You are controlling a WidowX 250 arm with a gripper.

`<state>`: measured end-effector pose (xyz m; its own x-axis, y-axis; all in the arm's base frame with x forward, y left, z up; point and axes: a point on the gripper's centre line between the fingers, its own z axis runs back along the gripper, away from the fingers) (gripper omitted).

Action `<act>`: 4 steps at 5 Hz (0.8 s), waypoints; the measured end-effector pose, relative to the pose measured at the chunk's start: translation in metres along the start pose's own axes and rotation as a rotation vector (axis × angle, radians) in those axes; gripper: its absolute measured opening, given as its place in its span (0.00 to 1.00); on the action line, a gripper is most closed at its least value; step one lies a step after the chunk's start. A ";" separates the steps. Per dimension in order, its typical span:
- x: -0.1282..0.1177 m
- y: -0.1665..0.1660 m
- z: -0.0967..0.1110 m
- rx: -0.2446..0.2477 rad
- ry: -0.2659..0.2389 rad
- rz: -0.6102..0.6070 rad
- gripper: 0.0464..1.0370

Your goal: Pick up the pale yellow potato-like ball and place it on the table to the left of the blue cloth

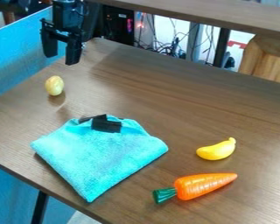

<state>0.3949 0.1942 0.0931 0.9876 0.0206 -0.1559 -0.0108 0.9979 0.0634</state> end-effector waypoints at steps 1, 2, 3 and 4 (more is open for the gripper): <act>0.001 -0.003 -0.024 -0.024 0.054 -0.007 0.97; -0.001 0.001 -0.025 0.001 0.076 0.032 0.97; -0.001 0.002 -0.023 0.005 0.069 0.054 0.97; -0.002 0.005 -0.020 0.018 0.079 0.080 0.97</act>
<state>0.3893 0.2000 0.0737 0.9682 0.1060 -0.2266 -0.0860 0.9916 0.0962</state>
